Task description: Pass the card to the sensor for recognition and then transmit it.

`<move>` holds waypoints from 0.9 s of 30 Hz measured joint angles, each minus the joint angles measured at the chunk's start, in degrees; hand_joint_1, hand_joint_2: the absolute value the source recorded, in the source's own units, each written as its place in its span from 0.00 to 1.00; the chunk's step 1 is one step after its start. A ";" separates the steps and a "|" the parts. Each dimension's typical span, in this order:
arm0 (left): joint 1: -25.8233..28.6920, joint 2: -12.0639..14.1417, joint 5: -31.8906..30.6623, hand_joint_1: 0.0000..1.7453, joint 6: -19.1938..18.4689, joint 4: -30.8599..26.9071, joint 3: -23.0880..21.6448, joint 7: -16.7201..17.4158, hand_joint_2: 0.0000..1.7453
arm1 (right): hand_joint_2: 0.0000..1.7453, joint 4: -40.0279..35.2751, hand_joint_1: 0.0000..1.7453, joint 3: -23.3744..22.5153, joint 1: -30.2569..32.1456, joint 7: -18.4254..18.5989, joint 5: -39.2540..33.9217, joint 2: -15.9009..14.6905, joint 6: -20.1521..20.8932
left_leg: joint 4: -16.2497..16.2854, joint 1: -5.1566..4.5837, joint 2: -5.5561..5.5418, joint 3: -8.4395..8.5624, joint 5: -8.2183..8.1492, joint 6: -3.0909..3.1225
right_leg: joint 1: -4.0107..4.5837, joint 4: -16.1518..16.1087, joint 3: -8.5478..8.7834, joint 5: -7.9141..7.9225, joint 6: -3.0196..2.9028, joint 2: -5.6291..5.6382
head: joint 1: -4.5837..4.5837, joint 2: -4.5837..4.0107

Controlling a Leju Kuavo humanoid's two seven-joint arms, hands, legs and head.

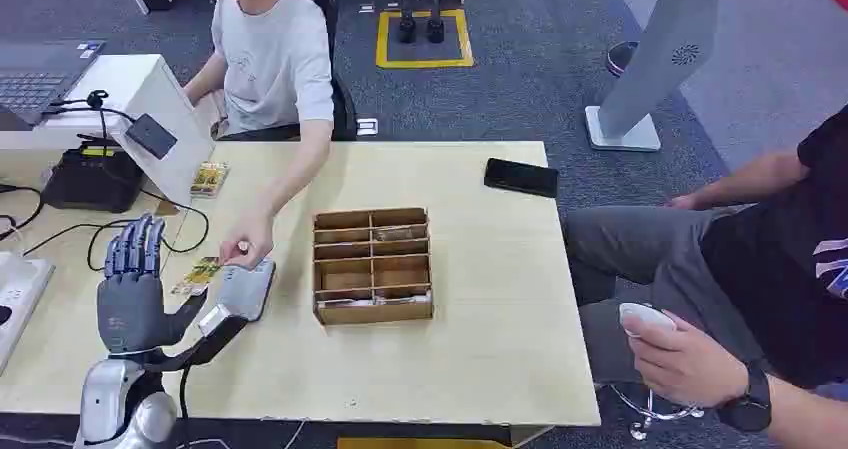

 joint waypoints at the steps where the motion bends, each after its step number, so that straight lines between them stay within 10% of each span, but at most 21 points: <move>1: 0.02 0.07 0.27 1.00 -0.16 0.00 0.00 0.00 1.00 | 1.00 0.00 0.00 0.00 0.00 0.00 0.00 0.00 0.00 | 0.00 0.00 0.00 0.00 0.00 0.00 | 0.00 0.00 0.00 0.00 0.00 0.00 | 0.02 0.02; 15: 0.11 0.42 3.30 1.00 -0.70 -0.02 0.00 -1.42 1.00 | 1.00 0.00 0.00 -0.52 -0.01 0.17 0.20 0.00 -0.02 | 0.00 0.00 0.00 -0.01 0.00 0.00 | 0.00 0.00 0.01 0.00 0.00 -0.01 | 0.00 0.02; 27: 0.41 -1.27 19.05 1.00 -6.24 -1.38 0.18 -6.71 1.00 | 1.00 0.00 0.00 -0.87 -0.02 0.02 0.68 0.00 -0.13 | 0.00 0.00 0.00 0.00 0.00 0.00 | 0.00 0.00 0.01 0.00 0.00 -0.01 | 0.00 0.00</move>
